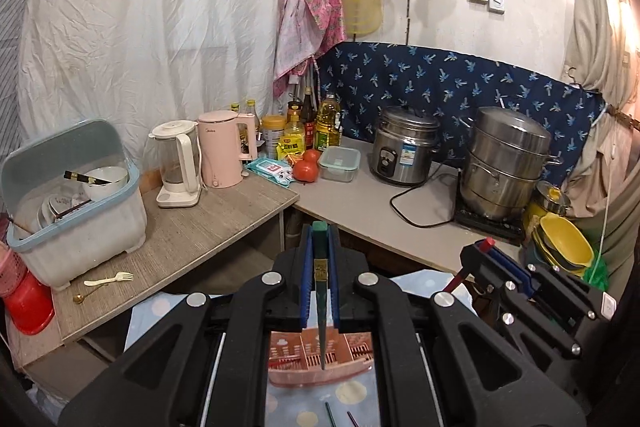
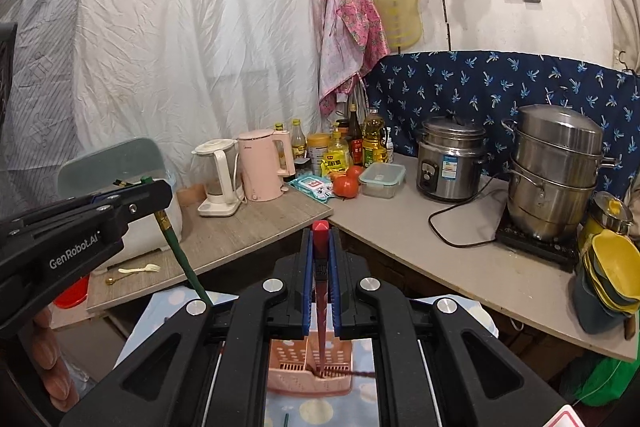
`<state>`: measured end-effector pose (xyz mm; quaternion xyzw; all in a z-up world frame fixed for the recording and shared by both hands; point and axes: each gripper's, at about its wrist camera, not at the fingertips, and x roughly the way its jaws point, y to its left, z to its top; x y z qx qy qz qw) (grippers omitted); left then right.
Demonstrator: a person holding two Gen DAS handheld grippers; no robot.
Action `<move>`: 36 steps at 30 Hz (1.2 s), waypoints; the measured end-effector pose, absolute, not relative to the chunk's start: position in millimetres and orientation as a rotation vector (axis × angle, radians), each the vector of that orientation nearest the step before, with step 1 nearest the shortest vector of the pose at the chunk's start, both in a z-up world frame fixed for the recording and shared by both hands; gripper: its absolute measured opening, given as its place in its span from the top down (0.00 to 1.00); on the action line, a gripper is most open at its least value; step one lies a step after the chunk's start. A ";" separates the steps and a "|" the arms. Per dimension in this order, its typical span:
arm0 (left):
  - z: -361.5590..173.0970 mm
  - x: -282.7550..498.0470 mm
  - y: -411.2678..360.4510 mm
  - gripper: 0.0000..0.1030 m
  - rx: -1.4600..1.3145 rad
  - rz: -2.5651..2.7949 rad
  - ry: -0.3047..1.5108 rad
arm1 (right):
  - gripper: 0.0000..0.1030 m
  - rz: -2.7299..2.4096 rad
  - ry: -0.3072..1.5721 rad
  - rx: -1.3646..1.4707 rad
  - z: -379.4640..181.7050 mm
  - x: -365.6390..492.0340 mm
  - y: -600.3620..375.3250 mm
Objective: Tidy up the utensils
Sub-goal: 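Lift both chopsticks up to the pink basket and lower them in, then open both tools to drop the chopsticks into the basket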
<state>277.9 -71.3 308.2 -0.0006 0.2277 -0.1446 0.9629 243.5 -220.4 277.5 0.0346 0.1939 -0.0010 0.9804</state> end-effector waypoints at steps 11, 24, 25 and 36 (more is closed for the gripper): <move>252.7 319.1 -81.3 0.94 -0.002 -0.286 0.519 | 0.93 0.002 0.500 0.070 214.8 277.2 -213.8; 211.6 306.0 -72.6 0.52 -0.019 -0.244 0.566 | 0.60 -0.017 0.524 0.051 184.8 263.5 -209.7; 212.5 300.9 -70.8 0.49 -0.018 -0.234 0.548 | 0.57 -0.019 0.512 0.053 187.1 259.2 -210.4; 214.1 255.6 -38.6 0.46 -0.037 -0.205 0.541 | 0.57 -0.010 0.486 0.056 202.8 204.3 -211.1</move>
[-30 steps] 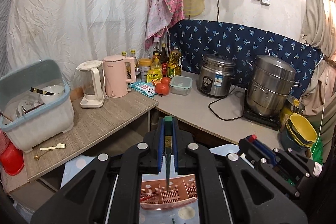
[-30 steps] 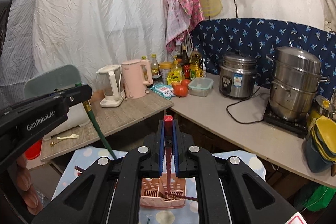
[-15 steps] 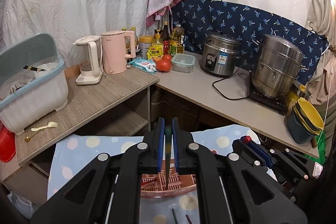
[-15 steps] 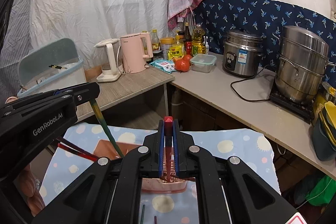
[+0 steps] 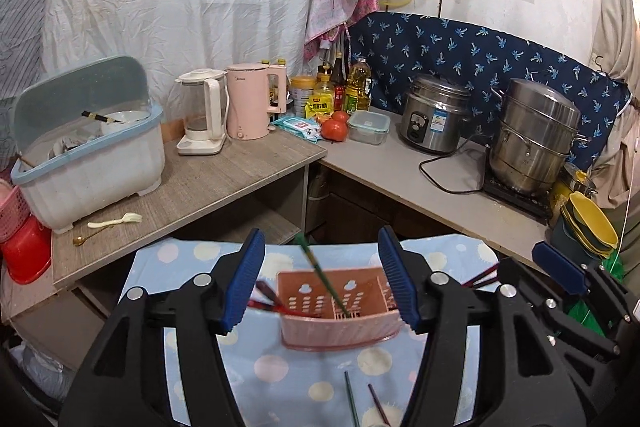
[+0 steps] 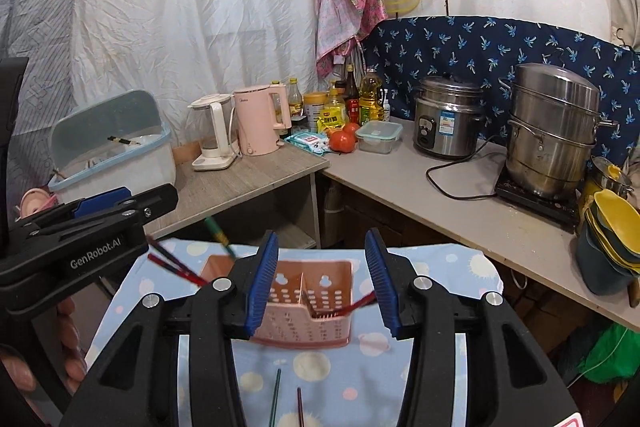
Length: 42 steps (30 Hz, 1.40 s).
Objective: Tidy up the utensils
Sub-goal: 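Open both tools to drop the chopsticks into the basket, then lower the right tool onto the dark maroon chopstick and close it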
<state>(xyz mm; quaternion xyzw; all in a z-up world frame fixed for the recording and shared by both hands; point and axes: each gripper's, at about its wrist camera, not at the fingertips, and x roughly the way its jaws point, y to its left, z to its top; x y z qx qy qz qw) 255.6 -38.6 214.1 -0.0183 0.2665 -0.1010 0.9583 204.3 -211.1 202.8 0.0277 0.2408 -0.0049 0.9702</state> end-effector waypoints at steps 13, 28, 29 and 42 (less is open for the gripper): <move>150.8 180.7 -1.3 0.46 -0.009 -0.157 0.638 | 0.57 -0.017 0.589 0.071 150.7 125.5 -205.4; 35.3 116.2 10.1 0.46 -0.007 -0.120 0.852 | 0.57 -0.035 0.845 0.093 37.4 58.3 -201.7; 29.5 112.4 10.4 0.46 -0.006 -0.115 0.861 | 0.58 -0.038 0.856 0.088 30.7 53.8 -200.0; -9.9 82.1 4.2 0.47 -0.015 -0.118 0.924 | 0.68 -0.010 0.970 0.104 -26.7 28.6 -186.5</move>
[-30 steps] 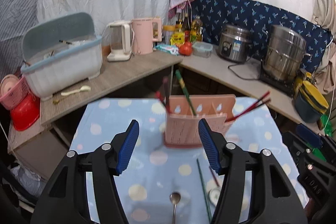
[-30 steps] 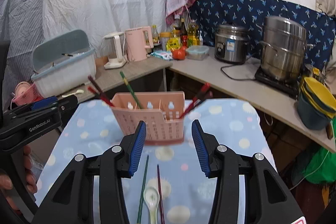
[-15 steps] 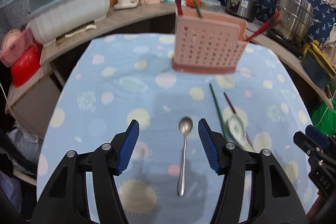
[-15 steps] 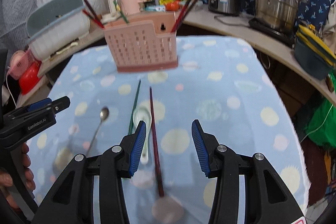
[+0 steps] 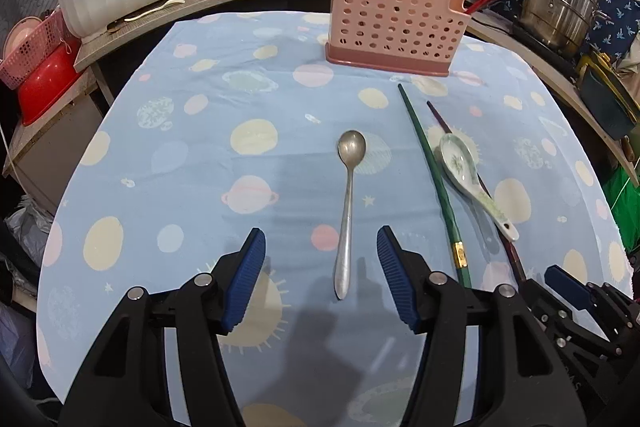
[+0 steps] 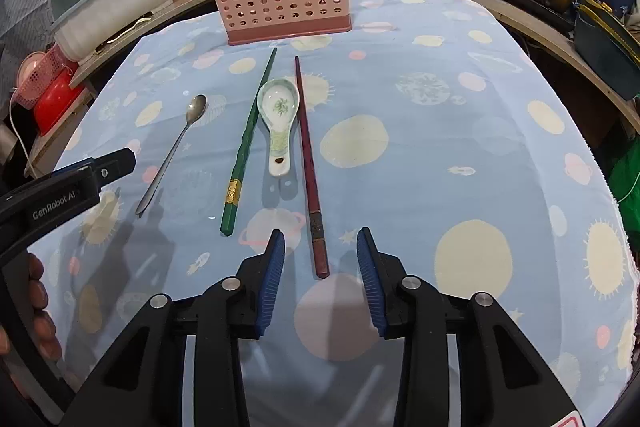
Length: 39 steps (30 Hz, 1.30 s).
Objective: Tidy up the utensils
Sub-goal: 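Lower the right tool onto the dark maroon chopstick and close it, then close the left tool on the remaining green chopstick while the right tool holds the maroon one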
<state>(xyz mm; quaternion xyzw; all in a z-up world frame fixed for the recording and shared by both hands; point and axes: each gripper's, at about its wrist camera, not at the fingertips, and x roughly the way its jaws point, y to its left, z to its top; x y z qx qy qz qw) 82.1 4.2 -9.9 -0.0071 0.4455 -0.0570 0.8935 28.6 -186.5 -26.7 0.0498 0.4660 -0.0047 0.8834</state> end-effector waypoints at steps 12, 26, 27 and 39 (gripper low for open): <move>-18.3 80.9 -12.2 0.47 0.014 -0.148 0.946 | 0.86 -0.008 0.987 0.088 -37.6 45.2 -179.8; -26.1 81.4 -49.2 0.50 0.043 -0.240 0.964 | 0.93 -0.035 0.976 0.133 -37.8 40.4 -198.9; -27.9 81.5 -53.7 0.50 0.053 -0.245 0.967 | 0.93 -0.039 0.975 0.138 -37.4 39.3 -201.2; -41.9 87.3 -81.9 0.61 0.076 -0.281 0.990 | 0.93 -0.039 0.972 0.173 -36.4 34.1 -212.3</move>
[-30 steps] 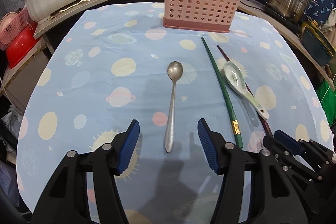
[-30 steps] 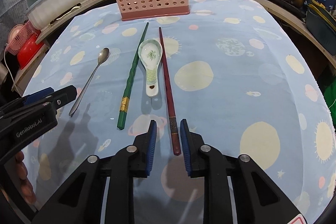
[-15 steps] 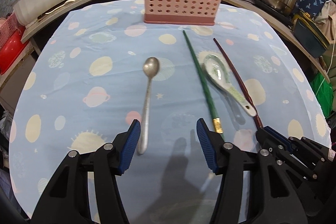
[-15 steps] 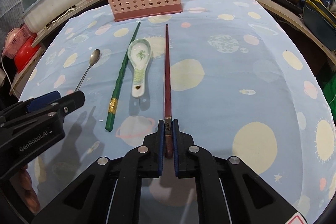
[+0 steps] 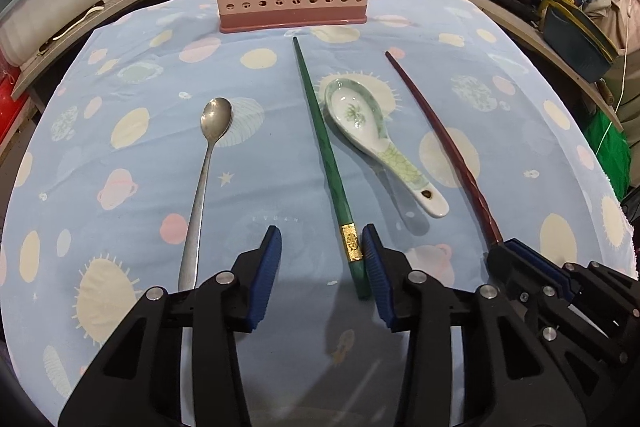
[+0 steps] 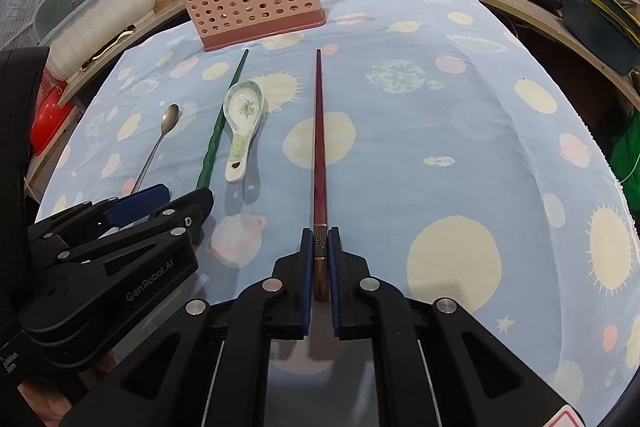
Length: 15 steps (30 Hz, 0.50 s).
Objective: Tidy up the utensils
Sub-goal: 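Close the left tool on the remaining green chopstick while the right tool holds the maroon one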
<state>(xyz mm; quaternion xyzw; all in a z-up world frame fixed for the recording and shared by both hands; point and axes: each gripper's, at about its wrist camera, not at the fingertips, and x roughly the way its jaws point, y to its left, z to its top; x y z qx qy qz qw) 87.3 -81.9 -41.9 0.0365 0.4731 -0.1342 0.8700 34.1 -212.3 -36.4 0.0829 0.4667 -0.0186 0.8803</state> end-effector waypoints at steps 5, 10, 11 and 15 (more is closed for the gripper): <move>-44.6 84.5 -85.0 0.63 0.111 -0.273 0.968 | 0.93 -0.037 0.973 0.174 -37.0 34.6 -212.3; -44.2 82.2 -85.8 0.83 0.124 -0.283 0.952 | 0.93 -0.035 0.974 0.173 -37.1 34.4 -211.1; -44.0 82.1 -85.2 0.91 0.123 -0.289 0.953 | 0.93 -0.034 0.974 0.173 -36.9 34.3 -210.8; -42.1 79.2 -78.6 0.93 0.100 -0.311 0.960 | 0.93 -0.029 0.972 0.171 -35.0 32.6 -208.6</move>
